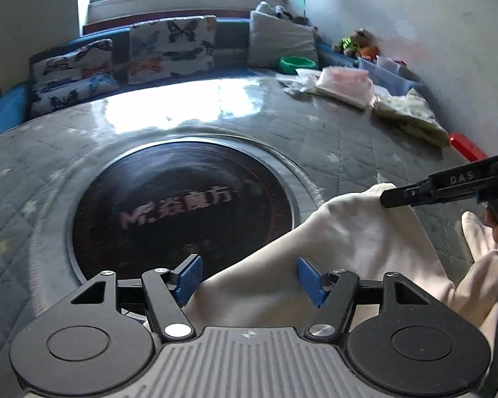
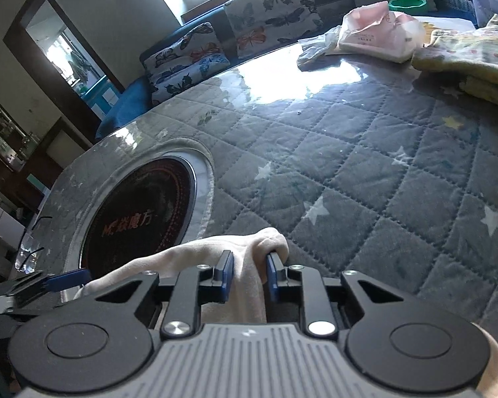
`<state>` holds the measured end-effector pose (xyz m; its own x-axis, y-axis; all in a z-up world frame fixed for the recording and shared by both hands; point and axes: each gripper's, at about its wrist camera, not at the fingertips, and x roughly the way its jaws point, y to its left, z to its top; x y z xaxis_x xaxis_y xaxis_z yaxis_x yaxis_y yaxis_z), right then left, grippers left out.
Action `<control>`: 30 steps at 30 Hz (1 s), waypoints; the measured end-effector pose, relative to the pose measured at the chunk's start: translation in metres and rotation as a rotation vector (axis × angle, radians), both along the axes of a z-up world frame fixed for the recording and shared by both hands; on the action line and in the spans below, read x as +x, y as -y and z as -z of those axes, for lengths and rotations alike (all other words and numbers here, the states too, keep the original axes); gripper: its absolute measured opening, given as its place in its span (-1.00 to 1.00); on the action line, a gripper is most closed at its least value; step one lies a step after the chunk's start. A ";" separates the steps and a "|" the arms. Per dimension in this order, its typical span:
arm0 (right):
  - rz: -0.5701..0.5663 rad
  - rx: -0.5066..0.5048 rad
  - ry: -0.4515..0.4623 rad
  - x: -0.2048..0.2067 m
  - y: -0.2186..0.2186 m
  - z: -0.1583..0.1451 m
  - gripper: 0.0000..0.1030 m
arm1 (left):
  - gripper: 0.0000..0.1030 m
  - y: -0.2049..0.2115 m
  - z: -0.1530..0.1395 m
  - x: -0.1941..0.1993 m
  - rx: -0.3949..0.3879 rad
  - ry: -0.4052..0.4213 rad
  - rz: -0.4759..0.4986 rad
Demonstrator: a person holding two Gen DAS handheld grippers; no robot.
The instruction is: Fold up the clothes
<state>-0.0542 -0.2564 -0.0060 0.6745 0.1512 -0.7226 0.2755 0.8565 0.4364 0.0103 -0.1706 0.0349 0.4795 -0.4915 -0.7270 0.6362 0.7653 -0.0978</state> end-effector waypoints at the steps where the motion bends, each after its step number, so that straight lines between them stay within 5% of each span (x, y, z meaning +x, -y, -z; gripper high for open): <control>1: -0.001 0.002 0.001 0.001 0.000 0.000 -0.60 | 0.20 0.003 0.002 0.001 -0.007 -0.006 0.012; 6: -0.013 0.006 0.002 0.005 0.001 0.000 -0.70 | -0.63 0.008 0.006 0.004 -0.017 -0.022 0.090; 8: -0.016 0.005 0.010 0.006 0.001 -0.001 -0.83 | -0.75 0.008 0.001 -0.001 -0.021 0.001 0.105; 14: -0.057 -0.002 0.082 -0.005 -0.004 -0.018 -0.86 | -0.80 -0.007 -0.019 -0.022 -0.101 0.022 0.140; 23: -0.276 -0.106 0.225 -0.057 -0.026 -0.053 -0.86 | -0.78 -0.026 -0.035 -0.107 -0.153 0.171 0.376; 30: -0.418 -0.188 0.150 -0.102 -0.050 -0.036 -0.86 | -0.61 -0.030 -0.010 -0.125 -0.127 0.068 0.417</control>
<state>-0.1557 -0.2063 0.0300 0.6826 0.3074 -0.6630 -0.1632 0.9484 0.2717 -0.1150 -0.1404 0.0444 0.2657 -0.7364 -0.6222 0.8962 0.4265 -0.1221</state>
